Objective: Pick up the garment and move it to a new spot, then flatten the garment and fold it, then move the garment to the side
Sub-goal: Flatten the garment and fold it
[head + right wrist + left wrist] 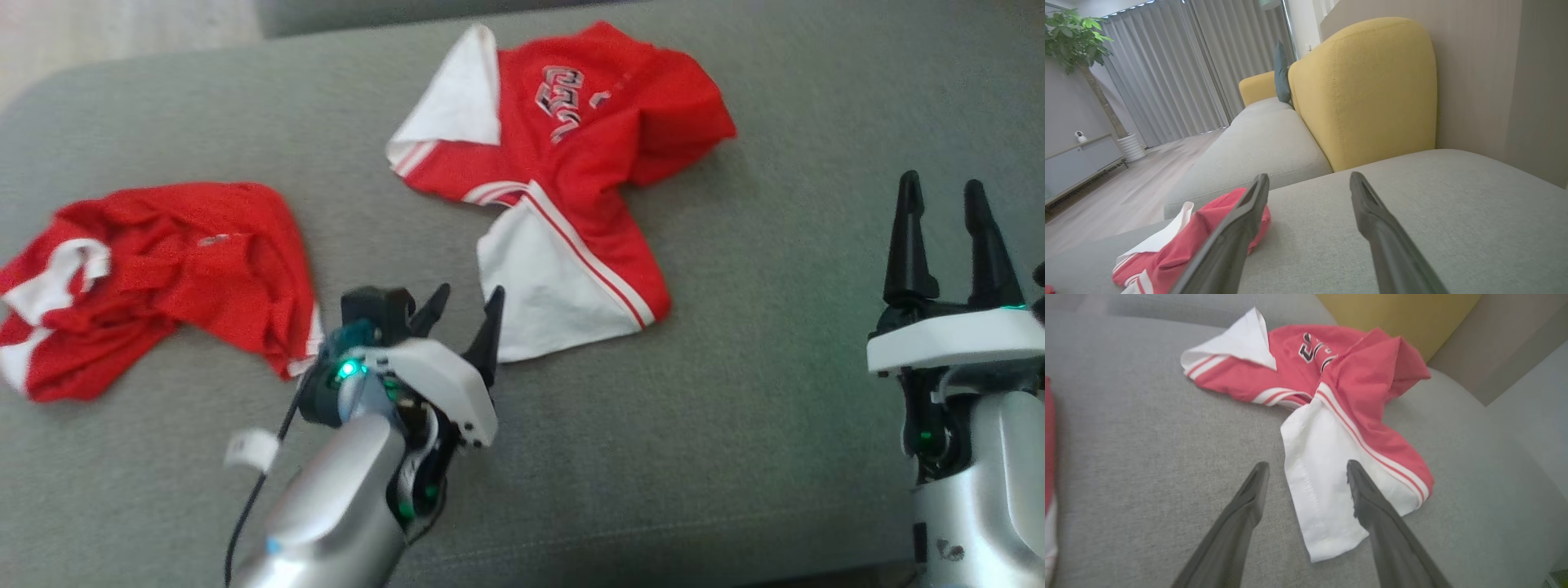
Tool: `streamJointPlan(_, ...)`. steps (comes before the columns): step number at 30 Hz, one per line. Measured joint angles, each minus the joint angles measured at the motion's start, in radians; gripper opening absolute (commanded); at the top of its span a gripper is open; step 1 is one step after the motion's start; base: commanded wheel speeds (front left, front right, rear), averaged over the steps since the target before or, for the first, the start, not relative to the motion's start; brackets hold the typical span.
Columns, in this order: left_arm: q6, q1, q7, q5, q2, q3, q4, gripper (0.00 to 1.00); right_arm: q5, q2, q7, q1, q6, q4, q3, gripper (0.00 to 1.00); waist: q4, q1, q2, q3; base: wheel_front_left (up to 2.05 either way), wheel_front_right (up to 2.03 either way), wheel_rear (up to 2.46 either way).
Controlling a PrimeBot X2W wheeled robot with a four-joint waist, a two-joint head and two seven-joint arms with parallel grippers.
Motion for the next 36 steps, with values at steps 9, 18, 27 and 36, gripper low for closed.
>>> streamJointPlan(9,-0.005,-0.117,0.024,-0.047,-0.001,-0.012,0.205,1.0,0.016,0.001,-0.007,-0.001,0.0,-0.006,0.008,1.0,-0.074,0.0,0.0,0.075,0.0,0.0,0.0)
streamJointPlan(18,-0.091,-0.175,-0.014,-0.151,-0.001,-0.049,0.262,1.0,0.024,0.001,-0.023,-0.004,0.0,0.007,0.011,1.0,-0.102,0.0,0.0,0.096,0.0,0.0,0.0)
streamJointPlan(27,-0.099,-0.178,-0.046,-0.229,-0.003,-0.109,0.277,0.0,0.024,0.001,-0.033,-0.005,0.0,0.032,0.009,1.0,-0.098,0.0,0.0,0.091,0.0,0.0,0.0)
streamJointPlan(36,-0.001,-0.286,-0.156,-0.14,0.032,-0.057,0.283,0.0,0.024,0.001,-0.047,-0.005,0.0,0.062,0.01,1.0,-0.085,0.0,0.0,0.056,0.0,0.0,0.0)
